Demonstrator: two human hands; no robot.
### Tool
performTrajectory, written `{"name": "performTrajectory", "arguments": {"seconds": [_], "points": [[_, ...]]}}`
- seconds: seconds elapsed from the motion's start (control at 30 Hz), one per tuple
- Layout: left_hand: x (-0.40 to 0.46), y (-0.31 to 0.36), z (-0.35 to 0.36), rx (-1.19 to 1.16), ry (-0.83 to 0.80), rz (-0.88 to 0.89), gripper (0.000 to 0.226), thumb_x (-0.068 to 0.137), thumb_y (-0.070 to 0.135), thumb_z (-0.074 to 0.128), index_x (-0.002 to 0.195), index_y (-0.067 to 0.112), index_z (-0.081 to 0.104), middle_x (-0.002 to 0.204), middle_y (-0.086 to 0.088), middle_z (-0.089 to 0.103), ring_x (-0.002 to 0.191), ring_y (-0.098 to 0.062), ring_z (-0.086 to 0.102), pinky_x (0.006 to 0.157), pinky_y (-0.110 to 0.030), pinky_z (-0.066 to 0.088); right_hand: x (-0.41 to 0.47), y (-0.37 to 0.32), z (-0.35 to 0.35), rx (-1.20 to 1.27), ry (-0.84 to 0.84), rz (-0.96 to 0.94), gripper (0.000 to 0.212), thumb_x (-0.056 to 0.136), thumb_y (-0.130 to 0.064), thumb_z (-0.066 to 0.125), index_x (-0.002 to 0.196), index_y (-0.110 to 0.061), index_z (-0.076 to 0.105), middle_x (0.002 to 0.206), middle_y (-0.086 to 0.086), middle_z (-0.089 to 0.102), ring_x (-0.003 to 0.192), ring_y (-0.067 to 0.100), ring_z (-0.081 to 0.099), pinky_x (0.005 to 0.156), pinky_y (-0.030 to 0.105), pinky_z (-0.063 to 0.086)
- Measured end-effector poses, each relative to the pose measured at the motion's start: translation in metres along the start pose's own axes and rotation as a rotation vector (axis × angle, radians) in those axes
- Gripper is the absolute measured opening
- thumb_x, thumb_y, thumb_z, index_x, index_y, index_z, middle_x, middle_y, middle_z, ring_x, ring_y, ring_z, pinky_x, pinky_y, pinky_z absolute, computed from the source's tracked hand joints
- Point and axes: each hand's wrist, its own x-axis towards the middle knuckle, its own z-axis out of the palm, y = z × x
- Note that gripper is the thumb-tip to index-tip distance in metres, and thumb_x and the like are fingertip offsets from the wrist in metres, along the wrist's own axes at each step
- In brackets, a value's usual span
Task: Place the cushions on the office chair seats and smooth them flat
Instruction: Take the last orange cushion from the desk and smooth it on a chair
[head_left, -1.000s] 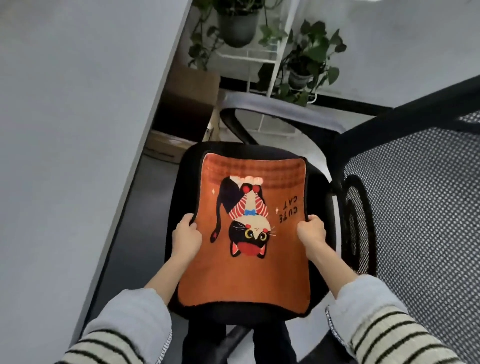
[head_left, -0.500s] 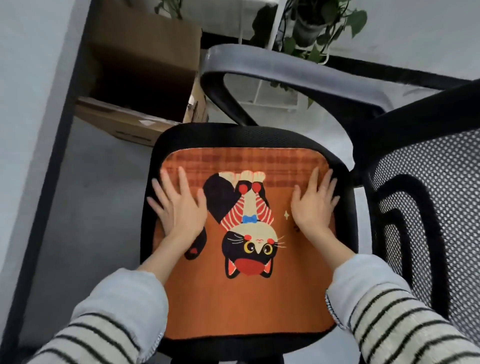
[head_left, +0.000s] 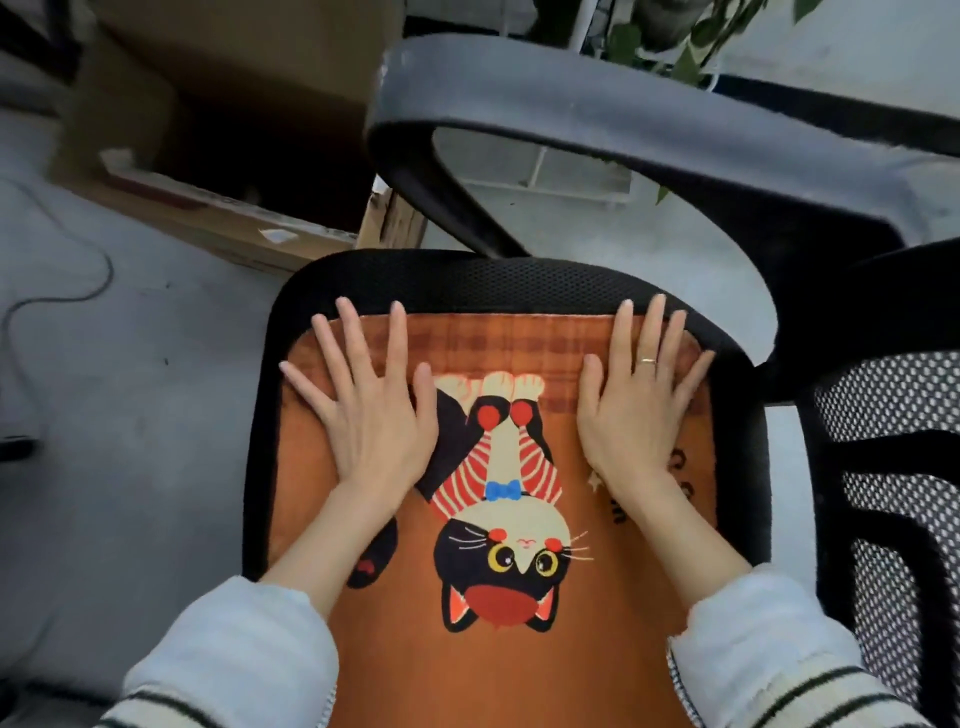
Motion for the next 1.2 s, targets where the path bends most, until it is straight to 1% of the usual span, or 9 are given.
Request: {"name": "performTrajectory", "arguments": {"seconds": [0.1, 0.2, 0.33, 0.5, 0.63, 0.83, 1.0, 1.1, 1.2], "points": [[-0.008, 0.023, 0.003, -0.031, -0.028, 0.204, 0.056, 0.095, 0.04, 0.02, 0.148, 0.033, 0.005, 0.158, -0.007, -0.002, 0.145, -0.031, -0.007, 0.108, -0.066, -0.007, -0.011, -0.029, 0.002, 0.041, 0.012, -0.223, 0.056, 0.094, -0.035, 0.028, 0.149, -0.021, 0.023, 0.158, 0.009, 0.015, 0.147, 0.026, 0.007, 0.114, 0.056, -0.003], [-0.014, 0.031, 0.021, 0.05, -0.019, 0.214, 0.053, 0.096, 0.041, 0.02, 0.148, 0.034, 0.009, 0.158, -0.007, 0.004, 0.145, -0.032, 0.0, 0.108, -0.069, 0.001, -0.017, -0.039, 0.022, -0.016, 0.032, -0.326, 0.053, 0.093, -0.034, 0.032, 0.145, -0.023, 0.032, 0.156, 0.009, 0.024, 0.144, 0.028, 0.018, 0.113, 0.058, 0.006], [-0.013, 0.03, 0.028, 0.102, 0.004, 0.217, 0.054, 0.096, 0.039, 0.021, 0.148, 0.035, 0.007, 0.158, -0.009, 0.005, 0.145, -0.034, 0.002, 0.108, -0.069, 0.001, -0.015, -0.037, 0.032, -0.062, 0.078, -0.337, 0.053, 0.093, -0.033, 0.033, 0.145, -0.023, 0.032, 0.155, 0.009, 0.027, 0.143, 0.028, 0.022, 0.113, 0.058, 0.008], [-0.042, 0.018, 0.018, 0.059, -0.062, 0.225, 0.055, 0.094, 0.037, 0.026, 0.147, 0.032, 0.013, 0.157, -0.009, 0.011, 0.145, -0.031, 0.006, 0.11, -0.066, 0.004, -0.054, -0.029, 0.025, -0.014, 0.016, -0.313, 0.054, 0.093, -0.031, 0.033, 0.146, -0.021, 0.029, 0.155, 0.009, 0.027, 0.143, 0.026, 0.017, 0.113, 0.055, 0.006], [-0.082, 0.0, 0.028, 0.152, -0.099, 0.272, 0.054, 0.095, 0.039, 0.021, 0.147, 0.033, 0.009, 0.157, -0.009, 0.013, 0.144, -0.031, 0.008, 0.11, -0.066, 0.004, -0.099, -0.005, 0.04, -0.069, -0.005, -0.377, 0.054, 0.095, -0.035, 0.034, 0.147, -0.024, 0.024, 0.154, 0.006, 0.024, 0.143, 0.026, 0.019, 0.114, 0.054, 0.01], [-0.08, 0.001, 0.025, 0.161, -0.131, 0.272, 0.053, 0.096, 0.039, 0.023, 0.148, 0.033, 0.011, 0.157, -0.007, 0.013, 0.145, -0.028, 0.007, 0.111, -0.064, 0.0, -0.095, -0.005, 0.036, -0.069, -0.063, -0.381, 0.054, 0.096, -0.038, 0.033, 0.147, -0.026, 0.02, 0.155, 0.003, 0.02, 0.144, 0.024, 0.018, 0.116, 0.052, 0.009], [-0.062, -0.04, 0.007, 0.102, -0.122, 0.214, 0.054, 0.093, 0.037, 0.026, 0.145, 0.025, 0.025, 0.156, -0.007, 0.017, 0.144, -0.026, 0.01, 0.113, -0.056, 0.003, -0.078, 0.038, 0.005, -0.007, -0.115, -0.058, 0.056, 0.094, -0.039, 0.027, 0.148, -0.023, 0.025, 0.157, 0.008, 0.018, 0.146, 0.024, 0.012, 0.118, 0.045, 0.005], [-0.05, -0.057, 0.01, 0.162, -0.064, 0.243, 0.054, 0.092, 0.037, 0.028, 0.145, 0.025, 0.029, 0.155, -0.009, 0.021, 0.144, -0.03, 0.015, 0.114, -0.055, 0.006, -0.07, 0.058, 0.012, -0.078, -0.067, -0.128, 0.055, 0.094, -0.037, 0.03, 0.146, -0.021, 0.028, 0.155, 0.012, 0.025, 0.144, 0.027, 0.017, 0.117, 0.045, 0.005], [-0.051, -0.056, 0.017, 0.184, -0.023, 0.252, 0.054, 0.093, 0.037, 0.028, 0.146, 0.027, 0.024, 0.156, -0.008, 0.019, 0.144, -0.03, 0.012, 0.114, -0.054, 0.003, -0.071, 0.061, 0.025, -0.114, -0.026, -0.149, 0.057, 0.094, -0.038, 0.03, 0.146, -0.02, 0.018, 0.155, 0.012, 0.025, 0.143, 0.027, 0.016, 0.117, 0.043, 0.0]]}}
